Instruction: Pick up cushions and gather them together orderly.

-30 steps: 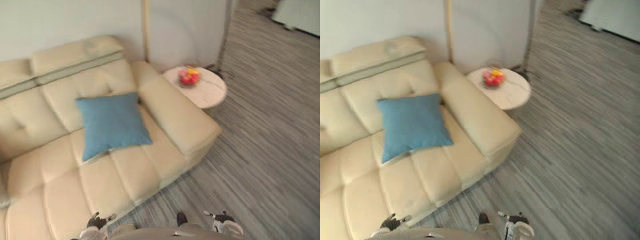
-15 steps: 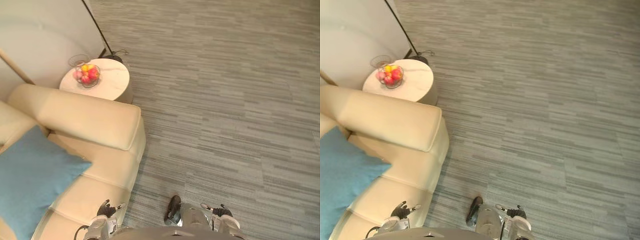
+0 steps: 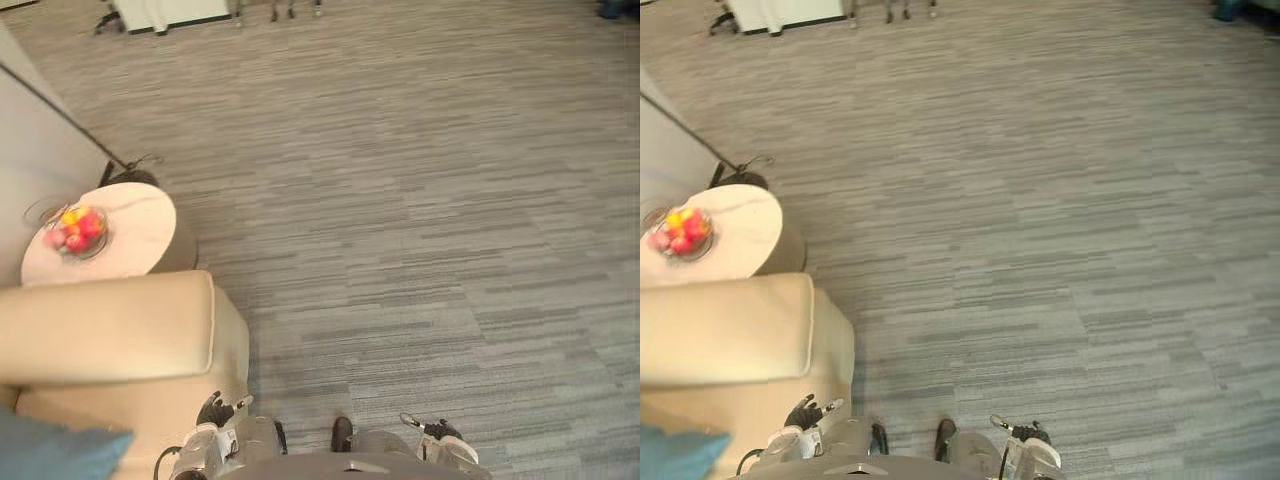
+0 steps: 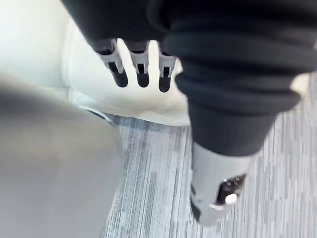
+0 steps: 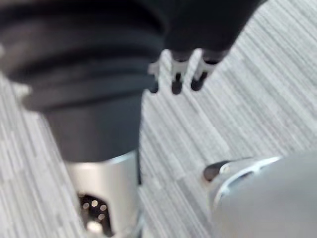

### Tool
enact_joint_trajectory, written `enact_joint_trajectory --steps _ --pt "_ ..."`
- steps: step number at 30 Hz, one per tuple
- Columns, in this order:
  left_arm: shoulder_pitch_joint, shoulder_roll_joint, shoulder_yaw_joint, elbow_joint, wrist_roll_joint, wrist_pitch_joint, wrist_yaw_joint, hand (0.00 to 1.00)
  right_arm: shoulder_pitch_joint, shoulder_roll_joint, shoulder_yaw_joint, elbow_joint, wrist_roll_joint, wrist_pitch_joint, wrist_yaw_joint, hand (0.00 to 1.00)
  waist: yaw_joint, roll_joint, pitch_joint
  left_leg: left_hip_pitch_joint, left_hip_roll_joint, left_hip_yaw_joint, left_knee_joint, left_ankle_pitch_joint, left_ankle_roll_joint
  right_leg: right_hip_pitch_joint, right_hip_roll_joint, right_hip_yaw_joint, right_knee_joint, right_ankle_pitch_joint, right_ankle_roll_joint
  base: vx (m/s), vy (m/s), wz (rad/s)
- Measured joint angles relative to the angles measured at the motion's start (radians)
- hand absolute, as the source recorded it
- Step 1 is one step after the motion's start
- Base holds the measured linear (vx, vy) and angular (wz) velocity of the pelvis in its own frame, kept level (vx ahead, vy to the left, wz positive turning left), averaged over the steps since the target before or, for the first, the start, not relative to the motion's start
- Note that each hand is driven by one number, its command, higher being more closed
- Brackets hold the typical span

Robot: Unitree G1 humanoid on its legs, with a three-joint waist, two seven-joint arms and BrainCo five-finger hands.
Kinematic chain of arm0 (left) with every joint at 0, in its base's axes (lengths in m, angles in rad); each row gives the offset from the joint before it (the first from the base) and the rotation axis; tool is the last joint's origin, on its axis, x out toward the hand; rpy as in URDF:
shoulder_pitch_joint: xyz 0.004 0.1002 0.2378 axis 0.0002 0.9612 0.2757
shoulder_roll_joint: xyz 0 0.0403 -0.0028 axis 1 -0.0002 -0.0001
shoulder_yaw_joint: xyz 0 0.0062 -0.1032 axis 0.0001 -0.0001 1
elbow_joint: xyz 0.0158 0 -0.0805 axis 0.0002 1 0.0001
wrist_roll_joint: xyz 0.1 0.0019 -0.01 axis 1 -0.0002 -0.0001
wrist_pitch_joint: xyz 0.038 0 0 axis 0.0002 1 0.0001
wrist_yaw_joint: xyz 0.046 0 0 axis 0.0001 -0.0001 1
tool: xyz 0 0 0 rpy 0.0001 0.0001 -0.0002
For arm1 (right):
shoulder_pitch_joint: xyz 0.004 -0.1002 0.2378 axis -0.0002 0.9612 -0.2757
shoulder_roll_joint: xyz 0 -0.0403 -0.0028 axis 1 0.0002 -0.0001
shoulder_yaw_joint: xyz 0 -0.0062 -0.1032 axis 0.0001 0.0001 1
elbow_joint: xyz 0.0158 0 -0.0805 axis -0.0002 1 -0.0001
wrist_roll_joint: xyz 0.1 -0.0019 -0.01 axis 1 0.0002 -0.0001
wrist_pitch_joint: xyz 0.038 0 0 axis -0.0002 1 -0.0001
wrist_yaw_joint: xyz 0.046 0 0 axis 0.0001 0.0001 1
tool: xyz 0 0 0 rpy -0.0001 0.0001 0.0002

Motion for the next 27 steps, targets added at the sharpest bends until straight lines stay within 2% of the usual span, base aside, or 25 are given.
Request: enact_joint_trajectory --steps 1,2,3,7,10,11,12,13,14,15,18,20,22,23,24,25,26,27 --pt "0.000 -0.002 0.004 0.000 0.000 -0.001 0.000 0.00 0.001 0.003 0.002 -0.003 0.000 0.000 0.000 0.00 0.000 0.000 0.000 0.002 -0.006 -0.013 -0.012 0.024 0.004 0.002 0.001 0.012 0.000 -0.001 0.008 0.20 0.209 -0.72" --pt "0.000 -0.006 0.006 0.001 0.000 -0.001 0.000 0.00 0.004 0.005 0.002 -0.012 -0.001 0.001 0.000 0.00 0.000 0.002 -0.003 0.020 -0.017 -0.026 -0.032 0.075 0.008 0.004 0.002 0.040 0.002 -0.006 0.024 0.22 0.232 -0.76" --pt "-0.001 -0.006 0.014 0.000 0.000 -0.001 -0.001 0.00 0.011 0.018 0.002 -0.039 -0.002 -0.001 0.000 0.00 -0.001 -0.008 -0.011 0.037 -0.025 0.009 -0.034 0.091 0.019 0.004 -0.010 0.077 0.005 -0.014 0.043 0.23 0.246 -0.70" --pt "-0.001 0.020 0.017 0.008 0.001 0.001 -0.001 0.00 0.019 0.049 0.001 -0.044 -0.003 -0.003 0.002 0.00 0.006 -0.061 -0.031 0.083 -0.034 0.120 -0.048 0.064 0.053 0.008 -0.037 0.128 -0.013 0.005 0.070 0.21 0.244 -0.70" --pt "-0.012 0.026 0.014 0.035 0.003 0.002 -0.001 0.00 0.009 0.068 0.033 -0.068 -0.003 -0.004 0.008 0.00 0.015 -0.065 -0.035 0.142 -0.030 0.217 -0.067 0.060 0.057 -0.001 -0.044 0.137 -0.015 0.040 0.080 0.09 0.112 -1.17" --pt "-0.011 0.028 0.006 0.040 0.003 0.002 0.000 0.00 -0.002 0.071 0.046 -0.065 -0.004 -0.003 0.009 0.00 0.021 -0.053 -0.037 0.157 -0.027 0.265 -0.085 0.060 0.058 -0.028 -0.066 0.059 -0.005 0.042 0.076 0.01 0.033 -1.14" --pt "-0.011 0.030 -0.004 0.039 0.003 0.002 0.000 0.00 -0.011 0.070 0.054 -0.065 -0.004 -0.003 0.009 0.00 0.022 -0.054 -0.038 0.162 -0.028 0.290 -0.093 0.059 0.059 -0.040 -0.087 -0.008 0.009 0.032 0.060 -0.01 0.050 -1.33" --pt "-0.013 0.047 -0.049 0.038 0.003 0.002 0.000 0.00 -0.029 0.067 0.079 -0.058 -0.005 -0.003 0.009 0.00 0.016 -0.052 -0.036 0.166 -0.028 0.353 -0.108 0.057 0.063 -0.070 -0.178 -0.294 0.050 0.017 0.044 0.01 0.026 -1.08" --pt "-0.015 0.058 -0.068 0.038 0.003 0.002 -0.001 0.00 -0.038 0.065 0.079 -0.050 -0.005 -0.003 0.009 0.00 0.017 -0.057 -0.038 0.169 -0.029 0.379 -0.115 0.057 0.063 -0.077 -0.234 -0.465 0.063 0.014 0.032 0.02 0.007 -1.15" --pt "-0.016 0.067 -0.071 0.039 0.000 0.003 0.000 0.00 -0.048 0.059 0.079 -0.031 -0.007 -0.004 0.008 0.00 0.017 -0.066 -0.039 0.172 -0.031 0.389 -0.116 0.057 0.063 -0.077 -0.259 -0.552 0.076 0.023 0.019 0.04 -0.079 -0.81" --pt "-0.015 0.065 -0.086 0.048 -0.009 0.005 0.000 0.00 -0.048 0.021 0.079 -0.011 -0.035 -0.004 0.008 0.00 0.007 -0.038 -0.024 0.196 -0.035 0.345 -0.125 0.058 0.060 -0.065 -0.226 -0.509 0.062 0.029 0.006 0.05 -0.118 -0.60" --pt "-0.011 0.063 -0.096 0.053 -0.010 0.005 0.000 0.00 -0.050 -0.006 0.079 0.009 -0.035 -0.005 0.007 0.00 0.004 -0.022 -0.024 0.192 -0.014 0.330 -0.092 0.052 0.050 -0.061 -0.186 -0.468 0.015 0.038 -0.002 -0.02 -0.083 -0.57" --pt "-0.013 0.066 -0.103 0.050 -0.011 0.005 0.000 0.00 -0.046 -0.017 0.079 0.010 -0.034 -0.004 0.006 0.00 0.005 -0.009 -0.022 0.144 0.036 0.327 0.034 0.030 0.026 -0.051 -0.140 -0.433 -0.038 0.048 -0.002 -0.04 -0.101 -0.57" --pt "-0.018 0.066 -0.102 0.042 -0.014 0.004 -0.001 0.00 -0.047 -0.022 0.080 0.010 -0.034 -0.004 0.005 0.00 0.012 -0.003 -0.014 0.086 0.085 0.321 0.185 0.022 0.022 -0.035 -0.099 -0.396 -0.081 0.063 -0.010 -0.01 -0.103 -0.97" --pt "-0.020 0.062 -0.098 0.033 -0.017 0.001 -0.002 0.00 -0.051 -0.024 0.085 0.010 -0.034 -0.004 0.002 0.00 0.029 0.011 0.001 0.034 0.119 0.271 0.324 0.004 0.038 -0.011 -0.060 -0.349 -0.109 0.070 -0.024 -0.01 -0.103 -1.06" --pt "-0.019 0.059 -0.097 0.028 -0.017 -0.001 -0.003 0.00 -0.049 -0.029 0.090 0.010 -0.034 -0.003 -0.001 0.00 0.034 0.011 0.006 0.018 0.120 0.243 0.356 -0.007 0.038 -0.003 -0.049 -0.335 -0.117 0.070 -0.024 0.03 -0.043 -1.02" --pt "-0.019 0.055 -0.093 0.017 -0.018 -0.001 -0.005 0.00 -0.047 -0.035 0.100 0.009 -0.034 -0.003 -0.003 0.00 0.038 0.026 0.013 -0.003 0.112 0.202 0.389 -0.029 0.030 0.014 -0.029 -0.296 -0.128 0.069 -0.026 0.07 0.040 -1.03" --pt "-0.018 0.053 -0.093 0.009 -0.018 -0.001 -0.007 0.00 -0.047 -0.039 0.100 0.009 -0.034 -0.003 -0.011 0.00 0.039 0.028 0.017 -0.053 0.091 0.163 0.380 -0.047 0.029 0.021 -0.017 -0.248 -0.134 0.068 -0.027 0.07 0.040 -1.00"
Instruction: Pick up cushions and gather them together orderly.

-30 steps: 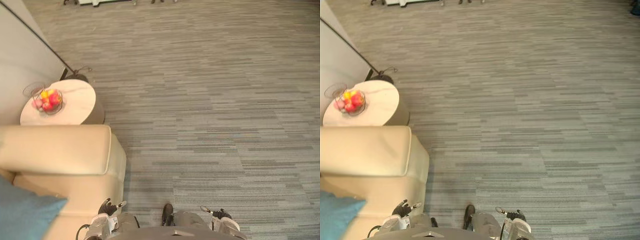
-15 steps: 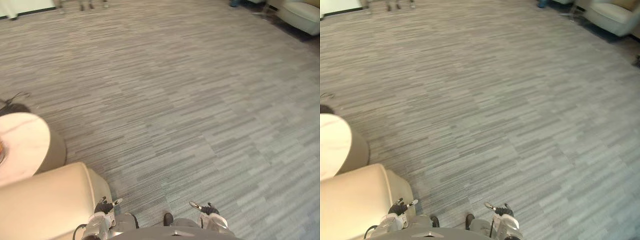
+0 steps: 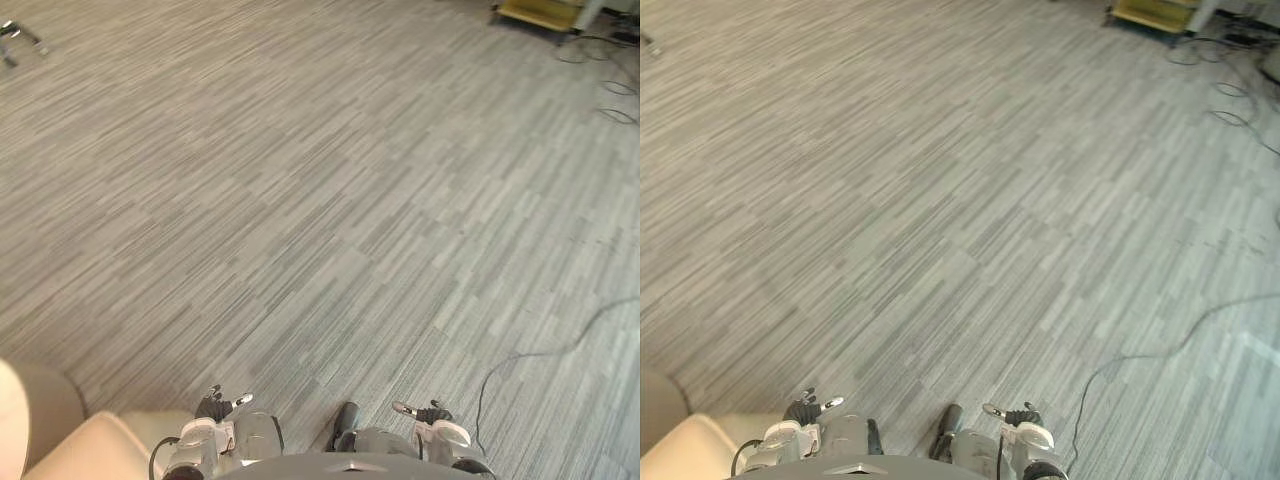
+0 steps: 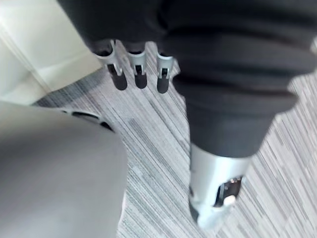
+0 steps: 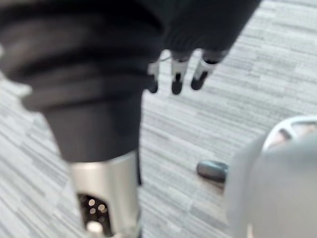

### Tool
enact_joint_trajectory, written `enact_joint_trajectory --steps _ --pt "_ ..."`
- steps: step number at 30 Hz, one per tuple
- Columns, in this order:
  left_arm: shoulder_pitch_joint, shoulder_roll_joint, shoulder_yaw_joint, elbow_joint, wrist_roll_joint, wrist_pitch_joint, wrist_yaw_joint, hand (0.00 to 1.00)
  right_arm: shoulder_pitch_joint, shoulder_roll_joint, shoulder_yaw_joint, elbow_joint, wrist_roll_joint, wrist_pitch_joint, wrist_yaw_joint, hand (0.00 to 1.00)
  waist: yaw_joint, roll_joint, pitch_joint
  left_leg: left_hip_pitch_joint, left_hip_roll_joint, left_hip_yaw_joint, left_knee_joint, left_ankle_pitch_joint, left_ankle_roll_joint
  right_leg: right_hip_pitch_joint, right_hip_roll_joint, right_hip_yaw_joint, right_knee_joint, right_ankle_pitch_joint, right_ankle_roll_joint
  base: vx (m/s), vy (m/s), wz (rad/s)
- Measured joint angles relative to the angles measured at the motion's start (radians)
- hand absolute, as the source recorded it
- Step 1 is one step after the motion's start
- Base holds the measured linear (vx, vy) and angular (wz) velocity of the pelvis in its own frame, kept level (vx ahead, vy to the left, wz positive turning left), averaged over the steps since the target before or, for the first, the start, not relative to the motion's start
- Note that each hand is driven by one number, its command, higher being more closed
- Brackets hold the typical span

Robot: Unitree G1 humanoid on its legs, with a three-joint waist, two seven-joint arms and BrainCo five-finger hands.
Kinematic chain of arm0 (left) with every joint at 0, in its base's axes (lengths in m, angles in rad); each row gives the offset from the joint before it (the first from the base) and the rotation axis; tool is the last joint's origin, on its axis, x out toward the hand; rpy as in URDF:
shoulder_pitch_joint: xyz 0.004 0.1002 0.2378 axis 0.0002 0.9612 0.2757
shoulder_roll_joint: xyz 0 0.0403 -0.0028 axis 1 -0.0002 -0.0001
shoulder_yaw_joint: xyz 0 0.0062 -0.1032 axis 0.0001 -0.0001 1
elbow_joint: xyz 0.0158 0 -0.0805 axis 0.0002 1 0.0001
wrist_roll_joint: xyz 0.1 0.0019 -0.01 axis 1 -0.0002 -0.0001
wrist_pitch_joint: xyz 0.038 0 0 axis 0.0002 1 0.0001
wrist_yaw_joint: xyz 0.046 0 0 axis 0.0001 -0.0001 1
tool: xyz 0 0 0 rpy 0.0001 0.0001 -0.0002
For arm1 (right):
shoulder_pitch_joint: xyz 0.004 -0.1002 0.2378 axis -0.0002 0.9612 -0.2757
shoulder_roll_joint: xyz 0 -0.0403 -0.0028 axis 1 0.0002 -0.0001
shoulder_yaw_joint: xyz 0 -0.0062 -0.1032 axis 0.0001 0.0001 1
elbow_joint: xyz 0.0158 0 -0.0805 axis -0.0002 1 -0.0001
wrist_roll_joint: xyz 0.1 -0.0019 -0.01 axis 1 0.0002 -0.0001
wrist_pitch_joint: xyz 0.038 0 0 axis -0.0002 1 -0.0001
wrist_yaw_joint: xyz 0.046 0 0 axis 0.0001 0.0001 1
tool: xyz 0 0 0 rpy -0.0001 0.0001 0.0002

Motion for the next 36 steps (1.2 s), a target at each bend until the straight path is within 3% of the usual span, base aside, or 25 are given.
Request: enact_joint_trajectory --steps 2,3,4,6,7,9,11,12,13,14,15,16,17,18,20,22,24,27,29,30,31,33,34,35,36 --pt "0.000 0.000 0.002 -0.006 -0.001 0.000 -0.001 0.00 0.000 0.000 0.001 0.000 0.000 0.000 -0.006 0.00 0.009 0.000 0.001 -0.028 -0.014 -0.006 -0.047 -0.001 0.000 -0.001 0.001 0.033 -0.003 0.000 -0.001 0.10 0.099 -1.01" --pt "0.002 0.000 0.018 -0.010 0.000 0.001 -0.001 0.00 0.000 -0.006 0.011 -0.003 0.000 0.000 -0.009 0.00 0.019 -0.001 0.001 -0.057 -0.050 -0.028 -0.219 0.005 -0.004 -0.001 0.002 0.101 -0.024 0.003 -0.006 0.11 0.124 -0.98" --pt "0.002 0.000 0.018 -0.010 0.000 0.001 -0.001 0.00 0.000 -0.005 0.012 -0.004 0.000 0.000 -0.009 0.00 0.019 0.000 0.001 -0.057 -0.051 -0.029 -0.225 0.005 -0.004 -0.001 0.003 0.102 -0.025 0.003 -0.006 0.14 0.145 -1.28" --pt "0.018 -0.008 0.034 -0.009 0.000 0.002 -0.001 0.00 0.010 0.002 0.020 -0.018 0.001 0.000 -0.010 0.00 0.040 0.009 -0.008 -0.020 -0.075 -0.022 -0.375 0.104 -0.001 0.016 0.016 0.161 -0.049 0.008 0.011 0.21 0.113 -1.13" --pt "0.021 0.004 0.036 -0.005 0.000 0.001 -0.001 0.00 0.023 0.020 0.021 -0.043 0.002 0.000 -0.010 0.00 0.043 -0.002 -0.003 -0.003 -0.082 -0.005 -0.387 0.107 -0.001 0.000 -0.002 0.163 0.052 -0.035 0.028 0.39 0.071 -0.85" --pt "0.022 0.025 0.042 -0.013 0.000 0.002 -0.003 0.00 0.047 0.047 0.021 -0.050 0.002 0.000 -0.011 0.00 0.045 -0.047 -0.004 0.004 -0.093 0.046 -0.318 0.090 -0.001 0.073 -0.021 0.190 0.045 -0.102 0.028 0.32 0.033 -0.37" --pt "0.025 0.028 0.069 -0.011 0.000 0.001 -0.008 0.00 0.032 0.059 0.018 -0.050 0.004 -0.001 -0.010 0.00 0.058 -0.054 0.003 -0.082 -0.071 0.061 -0.150 0.053 0.007 0.119 -0.030 0.209 -0.025 -0.086 0.029 0.25 0.100 -0.31" --pt "0.032 0.028 0.092 -0.004 0.002 0.007 -0.011 0.00 0.031 0.066 0.007 -0.053 0.002 0.000 -0.009 0.00 0.052 -0.065 -0.003 -0.111 -0.112 0.001 -0.218 0.054 0.038 0.126 -0.060 0.219 -0.002 -0.124 0.055 0.20 0.152 -0.15" --pt "0.042 0.022 0.091 -0.006 0.004 0.007 -0.011 0.00 0.048 0.063 0.005 -0.054 0.001 -0.001 -0.009 0.00 0.052 -0.070 -0.007 -0.109 -0.111 -0.005 -0.244 0.066 0.048 0.116 -0.063 0.221 0.021 -0.146 0.070 0.22 0.164 -0.32" --pt "0.068 0.016 0.088 -0.009 0.008 0.007 -0.012 0.00 0.063 0.058 0.003 -0.058 0.000 -0.001 -0.009 0.00 0.066 -0.062 -0.033 -0.104 -0.110 0.010 -0.256 0.079 0.067 0.088 -0.084 0.242 0.112 -0.210 0.098 0.15 0.129 -0.35" --pt "0.077 0.016 0.094 -0.008 0.009 0.010 -0.012 0.00 0.075 0.067 0.003 -0.062 0.000 -0.001 -0.009 0.00 0.070 -0.081 -0.046 -0.092 -0.130 0.025 -0.264 0.057 0.060 0.073 -0.102 0.248 0.173 -0.238 0.117 0.31 0.135 -0.30" --pt "0.084 0.030 0.093 -0.006 0.009 0.012 -0.010 0.00 0.097 0.085 0.003 -0.081 -0.001 0.000 -0.008 0.00 0.066 -0.114 -0.070 -0.073 -0.164 0.041 -0.278 0.032 0.064 -0.011 -0.147 0.261 0.378 -0.281 0.171 0.46 0.122 -0.03" --pt "0.086 0.038 0.083 -0.003 0.009 0.015 -0.011 0.00 0.098 0.094 0.000 -0.089 -0.001 0.000 -0.004 0.00 0.057 -0.124 -0.071 -0.051 -0.178 0.048 -0.277 0.014 0.073 -0.096 -0.176 0.269 0.592 -0.254 0.217 0.59 0.113 -0.01" --pt "0.079 0.048 0.065 -0.006 0.009 0.018 -0.011 0.00 0.090 0.095 -0.001 -0.100 -0.002 -0.001 -0.002 0.00 0.048 -0.135 -0.061 -0.004 -0.190 0.056 -0.277 -0.003 0.095 -0.175 -0.208 0.279 0.787 -0.160 0.230 0.49 0.084 0.02" --pt "0.082 0.054 0.053 -0.009 0.010 0.023 -0.009 0.00 0.089 0.092 -0.008 -0.119 -0.008 -0.004 0.000 0.00 0.031 -0.121 -0.037 0.115 -0.197 0.050 -0.291 -0.048 0.105 -0.232 -0.260 0.232 1.013 -0.127 0.184 0.39 0.027 0.03" --pt "0.082 0.051 0.054 -0.020 0.009 0.023 -0.009 0.00 0.087 0.088 -0.005 -0.129 -0.010 -0.010 0.003 0.00 0.010 -0.118 -0.040 0.226 -0.186 0.037 -0.346 -0.066 0.095 -0.276 -0.291 0.131 1.040 -0.156 0.124 0.48 -0.046 0.15" --pt "0.067 0.049 0.054 -0.031 0.008 0.022 -0.009 0.00 0.086 0.091 -0.004 -0.151 -0.010 -0.010 0.011 0.00 -0.004 -0.118 -0.039 0.283 -0.167 0.028 -0.390 -0.076 0.078 -0.333 -0.296 0.064 0.978 -0.173 0.113 0.52 -0.106 0.14" --pt "0.049 0.025 0.047 -0.031 0.008 0.021 -0.010 0.00 0.076 0.076 -0.004 -0.156 -0.010 -0.017 0.021 0.00 -0.027 -0.106 -0.031 0.407 -0.135 0.031 -0.499 -0.073 0.062 -0.412 -0.272 -0.020 0.718 -0.174 0.088 0.52 -0.173 0.01" --pt "0.046 0.015 0.021 -0.029 0.008 0.021 -0.010 0.00 0.077 0.075 -0.004 -0.157 -0.009 -0.021 0.022 0.00 -0.047 -0.105 -0.029 0.465 -0.120 0.018 -0.536 -0.070 0.057 -0.428 -0.213 0.015 0.430 -0.069 0.083 0.54 -0.227 0.18" --pt "0.046 0.014 0.010 -0.023 0.009 0.021 -0.010 0.00 0.079 0.073 -0.003 -0.152 -0.006 -0.021 0.023 0.00 -0.060 -0.109 -0.029 0.498 -0.121 -0.021 -0.547 -0.069 0.053 -0.407 -0.179 0.067 0.270 0.137 0.067 0.75 -0.345 0.12" --pt "0.027 -0.009 0.006 0.007 0.009 0.021 -0.012 0.00 0.059 0.054 -0.004 -0.140 -0.010 -0.020 0.023 0.00 -0.059 -0.070 -0.025 0.504 -0.088 -0.067 -0.540 -0.040 0.032 -0.386 -0.140 0.058 0.286 0.145 0.029 0.73 -0.351 0.14" --pt "0.009 -0.023 0.011 0.014 0.014 0.019 -0.012 0.00 0.035 0.051 -0.039 -0.119 -0.007 -0.021 0.024 0.00 -0.065 -0.055 -0.015 0.489 -0.085 -0.135 -0.484 0.030 0.006 -0.395 -0.140 0.060 0.370 0.049 0.015 0.52 -0.260 0.04" --pt "0.011 -0.036 0.036 0.016 0.023 0.018 -0.010 0.00 0.036 0.052 -0.053 -0.118 -0.008 -0.019 0.023 0.00 -0.063 -0.039 -0.014 0.468 -0.063 -0.158 -0.366 0.080 -0.007 -0.364 -0.129 0.048 0.409 -0.017 0.005 0.67 -0.303 0.12" --pt "0.011 -0.043 0.057 0.018 0.029 0.020 -0.010 0.00 0.038 0.056 -0.045 -0.119 -0.008 -0.018 0.021 0.00 -0.075 -0.027 -0.008 0.379 -0.033 -0.197 -0.134 0.183 -0.015 -0.299 -0.112 0.025 0.403 -0.068 0.000 0.56 -0.238 0.16" --pt "0.012 -0.045 0.064 0.014 0.030 0.021 -0.011 0.00 0.041 0.057 -0.038 -0.120 -0.008 -0.019 0.021 0.00 -0.074 -0.024 -0.007 0.336 -0.020 -0.212 -0.031 0.213 -0.030 -0.274 -0.105 0.021 0.395 -0.082 -0.002 0.61 -0.222 0.17"
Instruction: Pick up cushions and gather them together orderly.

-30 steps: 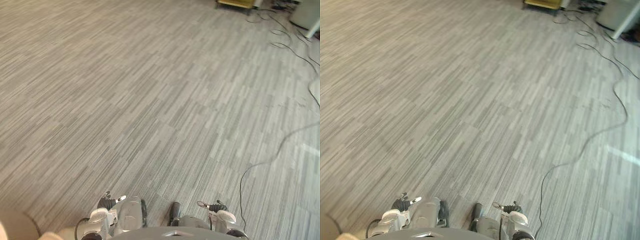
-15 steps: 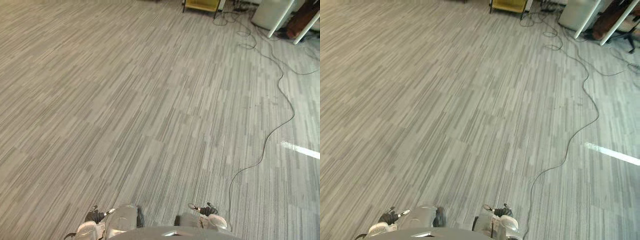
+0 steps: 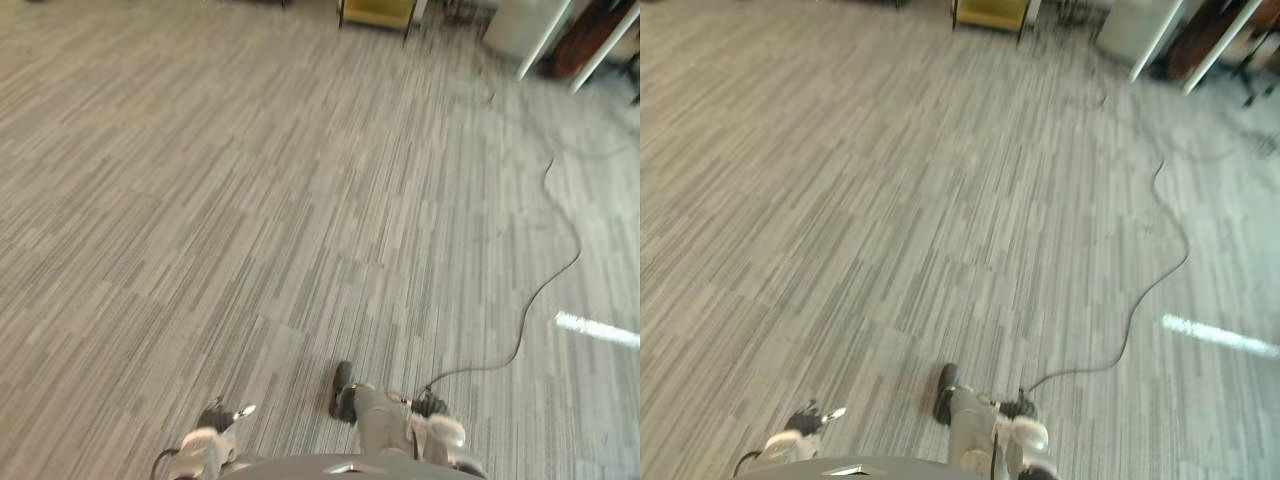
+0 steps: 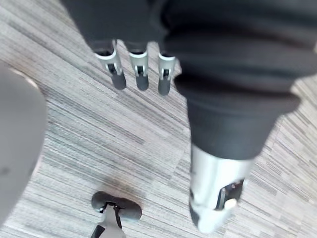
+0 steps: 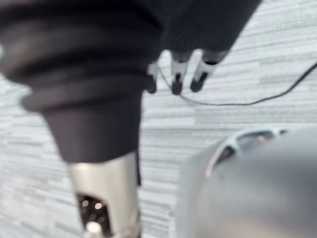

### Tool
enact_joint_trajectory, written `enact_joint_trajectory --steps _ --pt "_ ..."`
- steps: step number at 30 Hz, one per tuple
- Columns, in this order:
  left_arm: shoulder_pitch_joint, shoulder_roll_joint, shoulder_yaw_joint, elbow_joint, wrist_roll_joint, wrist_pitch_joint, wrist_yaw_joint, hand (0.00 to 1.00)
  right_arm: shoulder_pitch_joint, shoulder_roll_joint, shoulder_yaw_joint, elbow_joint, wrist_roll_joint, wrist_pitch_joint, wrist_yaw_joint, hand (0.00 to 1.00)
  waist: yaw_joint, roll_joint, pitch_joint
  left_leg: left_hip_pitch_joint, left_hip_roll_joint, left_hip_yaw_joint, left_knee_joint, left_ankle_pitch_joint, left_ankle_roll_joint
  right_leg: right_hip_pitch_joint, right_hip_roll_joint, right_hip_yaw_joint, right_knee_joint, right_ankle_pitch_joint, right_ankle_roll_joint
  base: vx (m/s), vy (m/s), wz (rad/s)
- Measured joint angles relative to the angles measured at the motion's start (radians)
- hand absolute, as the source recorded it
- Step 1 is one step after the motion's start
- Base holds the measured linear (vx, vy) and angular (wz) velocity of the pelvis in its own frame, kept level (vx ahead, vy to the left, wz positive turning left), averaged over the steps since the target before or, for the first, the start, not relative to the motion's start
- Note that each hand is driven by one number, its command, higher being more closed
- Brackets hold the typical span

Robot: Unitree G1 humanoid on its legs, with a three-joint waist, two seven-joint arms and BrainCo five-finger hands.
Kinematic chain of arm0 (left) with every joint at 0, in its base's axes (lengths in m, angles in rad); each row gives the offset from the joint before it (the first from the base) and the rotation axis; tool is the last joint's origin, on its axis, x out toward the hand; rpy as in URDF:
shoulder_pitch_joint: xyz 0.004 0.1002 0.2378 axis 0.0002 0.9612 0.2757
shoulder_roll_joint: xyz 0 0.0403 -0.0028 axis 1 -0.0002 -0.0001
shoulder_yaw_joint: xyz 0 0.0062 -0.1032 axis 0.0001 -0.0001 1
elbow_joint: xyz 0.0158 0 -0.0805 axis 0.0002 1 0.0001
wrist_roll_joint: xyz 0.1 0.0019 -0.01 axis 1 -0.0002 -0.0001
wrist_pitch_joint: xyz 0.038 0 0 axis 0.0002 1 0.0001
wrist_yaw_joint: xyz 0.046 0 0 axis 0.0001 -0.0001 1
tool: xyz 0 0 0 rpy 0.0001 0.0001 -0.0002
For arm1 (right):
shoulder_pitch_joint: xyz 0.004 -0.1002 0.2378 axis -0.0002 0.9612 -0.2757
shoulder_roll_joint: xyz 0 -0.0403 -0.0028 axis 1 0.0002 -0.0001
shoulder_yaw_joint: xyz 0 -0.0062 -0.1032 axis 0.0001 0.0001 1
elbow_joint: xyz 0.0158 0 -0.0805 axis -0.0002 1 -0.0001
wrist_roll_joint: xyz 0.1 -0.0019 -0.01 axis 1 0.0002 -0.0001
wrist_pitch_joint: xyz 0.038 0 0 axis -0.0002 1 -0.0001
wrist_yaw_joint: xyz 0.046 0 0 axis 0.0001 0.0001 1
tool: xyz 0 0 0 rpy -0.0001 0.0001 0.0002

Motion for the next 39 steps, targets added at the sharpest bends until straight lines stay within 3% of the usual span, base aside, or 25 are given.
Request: enact_joint_trajectory --steps 2,4,8,9,10,11,12,13,14,15,16,17,18,20,23,25,27,29,31,32,33,35,36,38,39 --pt "0.000 -0.001 0.031 -0.031 0.000 0.000 0.001 0.00 0.003 0.005 0.016 0.003 0.001 0.001 -0.001 0.00 0.022 0.002 0.009 -0.191 0.054 0.025 0.378 -0.016 -0.011 0.129 0.042 0.000 -0.056 -0.044 -0.008 0.48 -0.125 -0.05" --pt "0.002 0.001 0.044 -0.068 -0.001 0.000 0.002 0.00 0.005 0.019 0.016 0.002 0.017 0.001 -0.003 0.00 0.038 -0.008 0.021 -0.288 0.069 0.083 0.441 -0.053 0.004 0.234 0.052 0.017 -0.114 -0.074 -0.005 0.43 -0.043 -0.12" --pt "0.004 0.000 0.043 -0.105 -0.004 -0.002 0.003 0.00 0.004 0.032 0.019 0.002 0.060 0.002 -0.008 0.00 0.058 -0.013 0.026 -0.453 0.061 0.167 0.307 -0.128 0.023 0.380 0.051 0.053 -0.234 -0.091 0.025 0.45 0.073 -0.21" --pt "0.002 -0.001 0.043 -0.111 -0.013 -0.009 0.002 0.00 0.005 0.041 0.019 0.003 0.060 0.002 -0.009 0.00 0.071 -0.019 0.025 -0.493 0.038 0.208 0.083 -0.134 0.029 0.438 0.035 0.070 -0.290 -0.094 0.047 0.54 0.199 -0.38" --pt "0.001 -0.003 0.043 -0.112 -0.021 -0.015 0.003 0.00 0.003 0.045 0.014 0.003 0.060 0.001 -0.009 0.00 0.077 -0.024 0.025 -0.493 0.005 0.220 -0.138 -0.102 0.015 0.464 0.014 0.082 -0.309 -0.107 0.068 0.68 0.288 -0.58" --pt "-0.001 -0.003 0.044 -0.113 -0.032 -0.024 0.001 0.00 0.003 0.045 0.014 0.011 0.060 0.001 -0.010 0.00 0.092 -0.039 0.026 -0.483 -0.030 0.224 -0.308 0.068 0.033 0.498 -0.017 0.113 -0.327 -0.129 0.107 0.61 0.268 -0.52" --pt "-0.004 0.001 0.042 -0.113 -0.032 -0.029 0.001 0.00 0.005 0.058 0.015 0.014 0.061 0.002 -0.011 0.00 0.102 -0.059 0.015 -0.461 -0.062 0.252 -0.318 0.054 0.066 0.510 -0.040 0.138 -0.347 -0.135 0.112 0.50 0.196 -0.38" --pt "-0.006 0.008 0.040 -0.111 -0.030 -0.031 0.002 0.00 0.005 0.065 0.016 0.015 0.060 0.002 -0.010 0.00 0.100 -0.080 0.006 -0.457 -0.074 0.265 -0.316 0.040 0.064 0.514 -0.051 0.158 -0.364 -0.131 0.102 0.66 0.211 -0.23" --pt "-0.010 0.013 0.053 -0.110 -0.039 -0.034 0.001 0.00 -0.009 0.076 0.008 0.036 0.060 0.001 -0.009 0.00 0.093 -0.089 0.008 -0.482 -0.053 0.280 -0.208 -0.005 0.096 0.547 -0.050 0.202 -0.413 -0.045 0.082 0.75 0.287 -0.29" --pt "-0.012 0.024 0.077 -0.129 -0.046 -0.043 -0.001 0.00 -0.023 0.090 -0.002 0.041 0.060 0.002 -0.010 0.00 0.119 -0.095 0.014 -0.541 -0.026 0.288 -0.035 -0.052 0.101 0.577 -0.056 0.241 -0.407 -0.006 0.097 0.61 0.263 -0.33" --pt "-0.011 0.026 0.080 -0.130 -0.045 -0.045 0.000 0.00 -0.016 0.092 -0.006 0.043 0.059 0.002 -0.010 0.00 0.124 -0.102 0.006 -0.549 -0.032 0.279 -0.018 -0.066 0.108 0.579 -0.064 0.248 -0.396 -0.007 0.099 0.39 0.225 -0.54" --pt "0.009 0.021 0.063 -0.119 -0.039 -0.043 0.001 0.00 0.015 0.086 -0.008 0.044 0.056 0.000 -0.008 0.00 0.133 -0.097 -0.033 -0.512 -0.036 0.250 -0.123 -0.121 0.111 0.537 -0.065 0.266 -0.255 -0.046 0.161 0.35 0.193 -0.39" --pt "0.009 0.045 0.046 -0.100 -0.047 -0.041 0.002 0.00 0.020 0.085 0.000 0.044 0.045 0.001 -0.003 0.00 0.127 -0.132 -0.049 -0.478 -0.072 0.272 -0.108 -0.178 0.113 0.433 -0.123 0.282 0.009 -0.062 0.204 0.57 0.260 -0.29" --pt "0.008 0.075 0.006 -0.080 -0.038 -0.031 0.002 0.00 0.027 0.082 0.000 0.043 0.038 0.001 -0.003 0.00 0.097 -0.145 -0.047 -0.423 -0.104 0.275 -0.112 -0.216 0.124 0.301 -0.161 0.299 0.327 0.021 0.269 0.58 0.169 0.18" --pt "0.011 0.075 -0.002 -0.056 -0.026 -0.006 0.020 0.00 0.032 0.060 -0.002 0.031 0.038 -0.002 -0.001 0.00 0.073 -0.122 -0.019 -0.228 -0.127 0.274 -0.203 -0.250 0.131 0.166 -0.200 0.167 0.593 -0.035 0.200 0.59 0.053 0.14" --pt "0.005 0.067 -0.009 -0.054 -0.020 0.000 0.021 0.00 0.035 0.058 -0.002 0.008 0.039 -0.004 -0.001 0.00 0.066 -0.119 -0.018 -0.118 -0.127 0.277 -0.309 -0.251 0.124 0.076 -0.200 0.044 0.548 -0.086 0.149 0.46 -0.020 0.00" --pt "0.002 0.054 -0.018 -0.040 -0.021 0.001 0.021 0.00 0.035 0.045 -0.014 0.002 0.039 -0.004 -0.001 0.00 0.056 -0.113 -0.013 0.001 -0.123 0.299 -0.427 -0.243 0.109 -0.017 -0.178 -0.069 0.254 -0.101 0.106 0.54 -0.068 -0.06" --pt "-0.009 0.045 -0.022 -0.028 -0.020 0.001 0.021 0.00 0.031 0.036 -0.035 -0.001 0.044 -0.001 -0.001 0.00 0.052 -0.099 -0.003 0.061 -0.115 0.303 -0.480 -0.241 0.104 -0.059 -0.147 -0.105 -0.025 -0.022 0.099 0.53 -0.127 0.08" --pt "-0.002 0.042 -0.022 -0.022 -0.020 0.000 0.022 0.00 0.035 0.031 -0.052 -0.001 0.047 -0.002 -0.001 0.00 0.035 -0.097 0.004 0.126 -0.112 0.303 -0.526 -0.239 0.050 -0.076 -0.110 -0.103 -0.281 0.105 0.099 0.58 -0.188 0.22" --pt "0.007 0.045 -0.015 -0.021 -0.020 0.000 0.023 0.00 0.037 0.034 -0.052 0.000 0.047 -0.001 -0.001 0.00 0.033 -0.105 0.004 0.173 -0.113 0.290 -0.534 -0.254 0.007 -0.079 -0.095 -0.078 -0.347 0.145 0.076 0.65 -0.256 0.22" --pt "0.013 0.037 -0.011 -0.014 -0.018 0.000 0.025 0.00 0.035 0.029 -0.053 0.000 0.049 0.000 0.000 0.00 0.031 -0.100 -0.001 0.217 -0.094 0.260 -0.519 -0.258 -0.006 -0.085 -0.082 -0.024 -0.269 0.280 0.023 0.80 -0.331 0.20" --pt "0.010 0.025 -0.010 -0.012 -0.001 0.000 0.023 0.00 0.028 0.021 -0.065 -0.015 0.051 -0.009 0.003 0.00 0.030 -0.055 -0.007 0.191 -0.042 0.190 -0.400 -0.241 -0.003 -0.120 -0.074 -0.037 -0.110 0.247 0.009 0.66 -0.294 0.14" --pt "0.017 0.005 -0.002 -0.011 0.000 0.001 0.020 0.00 0.020 0.010 -0.078 -0.020 0.049 -0.009 0.002 0.00 0.029 -0.010 -0.011 0.144 0.010 0.137 -0.258 -0.202 0.007 -0.107 -0.046 -0.061 -0.053 0.172 0.005 0.66 -0.293 0.02" --pt "0.016 -0.013 0.032 -0.016 0.000 0.001 0.018 0.00 0.017 0.002 -0.072 -0.018 0.049 -0.007 0.001 0.00 0.029 0.024 0.002 0.004 0.063 0.048 0.077 0.023 0.019 -0.042 -0.007 -0.070 -0.014 0.068 -0.003 0.74 -0.280 -0.08" --pt "0.016 -0.010 0.032 -0.017 0.000 0.000 0.015 0.00 0.017 -0.004 -0.067 -0.009 0.049 -0.005 0.001 0.00 0.032 0.024 0.010 -0.069 0.087 0.030 0.242 0.038 -0.003 0.004 0.022 -0.068 -0.021 0.033 -0.006 0.77 -0.235 -0.18"
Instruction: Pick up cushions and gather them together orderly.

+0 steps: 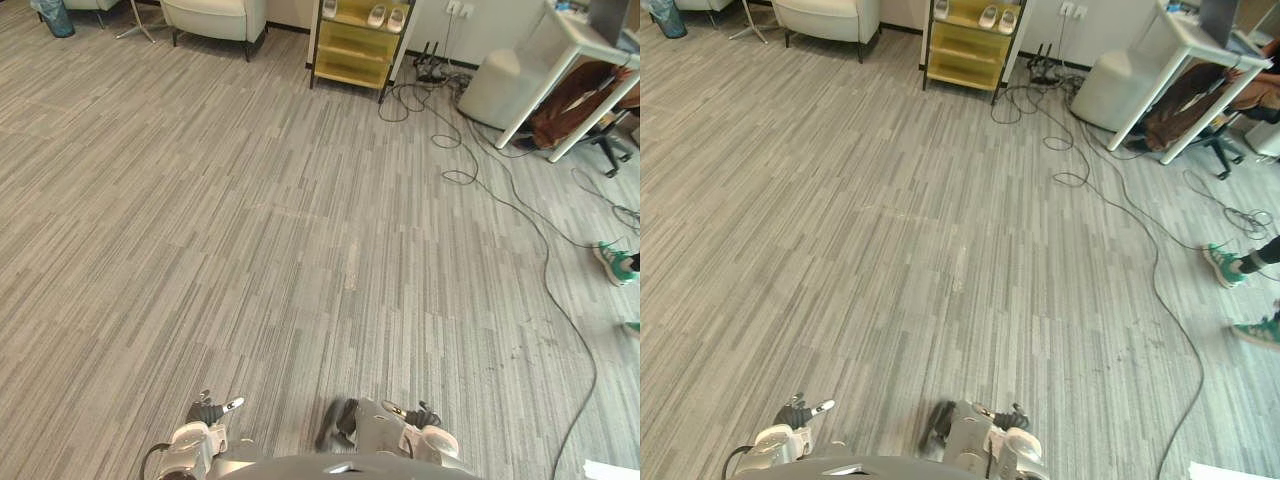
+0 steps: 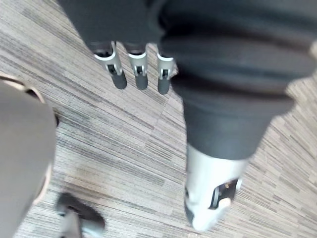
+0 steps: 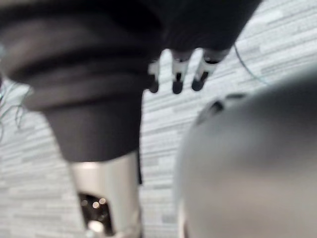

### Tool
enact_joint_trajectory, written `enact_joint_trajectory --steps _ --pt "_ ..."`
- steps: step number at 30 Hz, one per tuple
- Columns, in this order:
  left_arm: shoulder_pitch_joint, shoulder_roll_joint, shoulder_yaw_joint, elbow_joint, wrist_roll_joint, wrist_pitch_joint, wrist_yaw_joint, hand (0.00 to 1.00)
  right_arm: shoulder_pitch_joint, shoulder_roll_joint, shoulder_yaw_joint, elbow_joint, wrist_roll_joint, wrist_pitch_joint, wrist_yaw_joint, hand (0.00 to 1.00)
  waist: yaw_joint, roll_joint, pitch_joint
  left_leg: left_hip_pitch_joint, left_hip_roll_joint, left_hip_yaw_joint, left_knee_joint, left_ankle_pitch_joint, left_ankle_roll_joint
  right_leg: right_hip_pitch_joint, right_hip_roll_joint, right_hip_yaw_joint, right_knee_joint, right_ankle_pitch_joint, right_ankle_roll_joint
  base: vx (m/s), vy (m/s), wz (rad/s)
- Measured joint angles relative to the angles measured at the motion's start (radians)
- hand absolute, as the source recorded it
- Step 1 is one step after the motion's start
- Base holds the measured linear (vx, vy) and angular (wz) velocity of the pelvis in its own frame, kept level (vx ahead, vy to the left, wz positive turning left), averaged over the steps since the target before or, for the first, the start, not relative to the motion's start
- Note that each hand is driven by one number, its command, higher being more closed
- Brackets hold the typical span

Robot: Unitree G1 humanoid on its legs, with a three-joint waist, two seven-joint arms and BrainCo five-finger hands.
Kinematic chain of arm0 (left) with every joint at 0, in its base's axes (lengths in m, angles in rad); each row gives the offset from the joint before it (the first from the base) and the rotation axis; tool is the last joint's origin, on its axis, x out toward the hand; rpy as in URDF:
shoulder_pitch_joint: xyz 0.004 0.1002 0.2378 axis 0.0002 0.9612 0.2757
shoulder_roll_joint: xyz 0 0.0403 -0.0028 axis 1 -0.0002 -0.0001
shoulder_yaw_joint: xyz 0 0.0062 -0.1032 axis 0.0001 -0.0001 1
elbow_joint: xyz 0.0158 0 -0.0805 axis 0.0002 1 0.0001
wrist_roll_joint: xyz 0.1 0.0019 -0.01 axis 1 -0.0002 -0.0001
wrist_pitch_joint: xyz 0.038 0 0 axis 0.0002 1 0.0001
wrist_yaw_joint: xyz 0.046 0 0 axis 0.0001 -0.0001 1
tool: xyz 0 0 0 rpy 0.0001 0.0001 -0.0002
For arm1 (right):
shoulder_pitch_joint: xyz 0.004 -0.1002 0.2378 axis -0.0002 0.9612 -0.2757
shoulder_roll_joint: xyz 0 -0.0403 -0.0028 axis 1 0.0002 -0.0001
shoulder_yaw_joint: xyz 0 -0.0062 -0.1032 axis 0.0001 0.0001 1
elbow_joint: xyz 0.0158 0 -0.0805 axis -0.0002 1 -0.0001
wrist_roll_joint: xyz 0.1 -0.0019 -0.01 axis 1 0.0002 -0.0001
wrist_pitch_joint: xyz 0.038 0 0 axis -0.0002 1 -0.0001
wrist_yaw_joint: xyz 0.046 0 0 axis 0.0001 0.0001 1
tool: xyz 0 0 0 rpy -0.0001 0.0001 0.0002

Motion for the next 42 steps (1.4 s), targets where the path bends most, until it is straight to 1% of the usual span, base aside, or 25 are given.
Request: enact_joint_trajectory --steps 1,3,6,7,8,9,10,12,13,14,16,18,20,22,24,25,26,27,29,31,33,36,40,41,42 --pt "-0.001 0.009 0.001 -0.015 0.000 -0.001 -0.004 0.00 -0.001 0.001 0.007 0.015 0.002 0.004 -0.002 0.00 0.004 0.005 0.004 -0.100 0.026 0.011 0.193 -0.040 0.005 0.099 0.026 0.007 -0.026 -0.046 -0.008 0.63 -0.179 -0.11" --pt "-0.001 0.012 0.007 -0.052 -0.002 -0.004 -0.004 0.00 0.011 0.009 0.029 0.021 0.011 0.007 -0.002 0.00 0.006 -0.023 0.021 -0.214 0.014 0.049 0.251 -0.097 0.018 0.245 0.043 0.016 -0.104 -0.091 -0.004 0.66 -0.189 0.11" --pt "-0.002 0.023 -0.023 -0.088 -0.003 -0.020 -0.004 0.00 -0.011 0.002 0.042 0.088 0.035 0.006 -0.004 0.00 0.039 -0.043 0.012 -0.363 -0.067 0.135 -0.066 -0.176 0.024 0.413 0.051 0.037 -0.265 -0.073 0.042 0.54 -0.098 -0.23" --pt "-0.004 0.024 -0.031 -0.088 -0.003 -0.026 -0.003 0.00 -0.016 0.002 0.033 0.100 0.037 0.006 -0.005 0.00 0.049 -0.042 0.010 -0.370 -0.122 0.158 -0.354 -0.158 0.016 0.463 0.050 0.058 -0.320 -0.072 0.061 0.72 0.007 -0.66" --pt "-0.003 0.025 -0.031 -0.086 -0.007 -0.030 -0.003 0.00 -0.019 0.002 0.032 0.101 0.037 0.005 -0.005 0.00 0.062 -0.043 0.010 -0.368 -0.172 0.150 -0.612 -0.037 0.031 0.518 0.048 0.090 -0.376 -0.077 0.083 0.73 0.039 -0.84" --pt "0.000 0.033 -0.030 -0.084 -0.008 -0.030 -0.001 0.00 -0.014 0.008 0.033 0.102 0.037 0.006 -0.005 0.00 0.079 -0.053 0.004 -0.353 -0.193 0.142 -0.668 0.052 0.038 0.545 0.046 0.119 -0.402 -0.075 0.101 0.68 0.069 -0.89" --pt "-0.001 0.058 -0.031 -0.069 -0.007 -0.028 0.003 0.00 -0.012 0.036 0.034 0.102 0.035 0.006 -0.004 0.00 0.086 -0.090 -0.014 -0.328 -0.236 0.148 -0.692 0.103 0.101 0.576 0.012 0.160 -0.436 -0.074 0.117 0.58 0.048 -0.48" --pt "-0.004 0.067 -0.027 -0.066 -0.009 -0.028 0.001 0.00 -0.015 0.048 0.025 0.098 0.029 0.011 -0.003 0.00 0.058 -0.109 -0.016 -0.362 -0.231 0.152 -0.587 0.038 0.141 0.575 -0.012 0.181 -0.422 -0.043 0.156 0.69 0.118 -0.09" --pt "-0.002 0.070 0.008 -0.062 -0.011 -0.028 0.000 0.00 -0.016 0.056 0.020 0.096 0.026 0.017 -0.003 0.00 0.081 -0.109 -0.012 -0.418 -0.214 0.179 -0.418 -0.015 0.175 0.573 -0.019 0.214 -0.345 -0.026 0.161 0.60 0.158 -0.19" --pt "0.001 0.074 0.007 -0.052 -0.011 -0.028 0.002 0.00 -0.002 0.058 0.019 0.099 0.026 0.018 -0.003 0.00 0.083 -0.114 -0.015 -0.396 -0.221 0.178 -0.430 -0.040 0.155 0.563 -0.025 0.221 -0.277 -0.032 0.166 0.53 0.149 -0.34" --pt "0.021 0.096 -0.022 -0.014 -0.010 -0.016 0.003 0.00 0.028 0.040 0.016 0.087 0.005 0.015 -0.001 0.00 0.066 -0.114 -0.032 -0.250 -0.253 0.154 -0.540 -0.140 0.136 0.385 -0.092 0.227 0.218 -0.005 0.208 0.59 0.113 0.13" --pt "0.012 0.118 -0.058 0.004 -0.010 -0.003 0.004 0.00 0.028 0.033 0.035 0.084 -0.013 0.018 0.001 0.00 0.050 -0.136 -0.026 -0.151 -0.289 0.148 -0.571 -0.155 0.144 0.215 -0.181 0.199 0.565 -0.019 0.184 0.57 0.052 0.42" --pt "0.015 0.104 -0.058 0.003 -0.010 0.002 0.004 0.00 0.029 0.022 0.034 0.071 -0.012 0.013 0.002 0.00 0.043 -0.117 -0.012 -0.043 -0.283 0.143 -0.621 -0.156 0.145 0.150 -0.209 0.137 0.607 -0.049 0.162 0.38 0.007 0.16" --pt "0.018 0.096 -0.055 0.002 -0.011 0.001 0.004 0.00 0.028 0.021 0.031 0.048 -0.013 0.013 0.002 0.00 0.036 -0.096 -0.002 0.067 -0.263 0.140 -0.694 -0.159 0.138 0.107 -0.209 0.052 0.474 -0.095 0.130 0.40 -0.052 0.19" --pt "0.024 0.098 -0.047 -0.001 -0.012 0.001 0.004 0.00 0.028 0.027 0.031 0.049 -0.012 0.012 0.003 0.00 0.033 -0.104 -0.007 0.100 -0.255 0.129 -0.718 -0.176 0.110 0.080 -0.190 0.026 0.311 -0.095 0.126 0.39 -0.122 0.21" --pt "0.025 0.101 -0.044 -0.003 -0.012 0.000 0.004 0.00 0.028 0.031 0.031 0.050 -0.012 0.013 0.003 0.00 0.031 -0.115 -0.012 0.116 -0.257 0.127 -0.730 -0.191 0.088 0.062 -0.167 0.030 0.166 -0.069 0.120 0.39 -0.182 0.26" --pt "0.035 0.109 -0.041 -0.007 -0.012 0.000 0.004 0.00 0.032 0.038 0.032 0.056 -0.012 0.014 0.003 0.00 0.030 -0.139 -0.024 0.128 -0.274 0.116 -0.744 -0.205 0.071 0.054 -0.145 0.058 0.000 0.055 0.102 0.50 -0.251 0.35" --pt "0.034 0.115 -0.028 -0.001 -0.010 -0.003 0.006 0.00 0.039 0.042 0.023 0.067 -0.007 0.014 0.012 0.00 0.032 -0.161 -0.039 0.146 -0.295 0.082 -0.747 -0.233 0.050 0.047 -0.138 0.082 -0.054 0.103 0.054 0.44 -0.207 0.13" --pt "0.055 0.061 -0.024 0.012 -0.005 0.000 0.006 0.00 0.036 0.015 0.009 0.073 -0.011 0.014 0.012 0.00 0.034 -0.071 -0.070 0.137 -0.230 0.073 -0.724 -0.240 0.041 0.083 -0.078 0.060 -0.112 0.093 0.049 0.38 -0.172 -0.05" --pt "0.047 0.050 -0.023 0.011 -0.001 0.000 0.005 0.00 0.036 -0.002 0.001 0.079 -0.010 0.013 0.011 0.00 0.031 -0.034 -0.071 0.078 -0.197 0.069 -0.601 -0.235 0.028 0.123 -0.048 0.042 -0.172 0.086 0.046 0.35 -0.163 0.16" --pt "0.042 0.049 -0.026 0.002 -0.001 0.000 0.004 0.00 0.038 -0.002 0.003 0.082 -0.003 0.013 0.009 0.00 0.035 -0.045 -0.063 -0.013 -0.165 0.071 -0.405 -0.225 -0.008 0.163 -0.040 0.031 -0.216 0.078 0.037 0.34 -0.101 0.15" --pt "0.042 0.056 -0.028 -0.009 -0.001 -0.001 0.004 0.00 0.043 -0.001 0.002 0.090 0.005 0.014 0.000 0.00 0.034 -0.048 -0.061 -0.078 -0.144 0.079 -0.342 -0.266 0.003 0.241 -0.037 0.024 -0.259 0.068 0.042 0.17 0.011 0.03" --pt "0.038 0.059 -0.029 -0.019 -0.002 -0.002 0.003 0.00 0.041 0.002 0.002 0.090 0.009 0.014 -0.003 0.00 0.036 -0.051 -0.060 -0.161 -0.121 0.067 -0.516 -0.262 0.009 0.277 -0.046 0.054 -0.289 0.073 0.085 0.13 0.148 -0.21" --pt "0.035 0.057 -0.032 -0.017 -0.003 -0.002 0.003 0.00 0.047 0.003 0.001 0.091 0.009 0.014 -0.003 0.00 0.034 -0.055 -0.058 -0.167 -0.131 0.056 -0.576 -0.174 -0.014 0.277 -0.061 0.073 -0.280 0.066 0.114 0.10 0.212 -0.27" --pt "0.033 0.065 -0.032 -0.012 -0.002 -0.001 0.004 0.00 0.054 0.006 -0.001 0.090 0.010 0.014 -0.005 0.00 0.035 -0.068 -0.067 -0.143 -0.160 0.076 -0.608 -0.166 -0.001 0.277 -0.075 0.092 -0.284 0.074 0.135 0.16 0.242 -0.21"
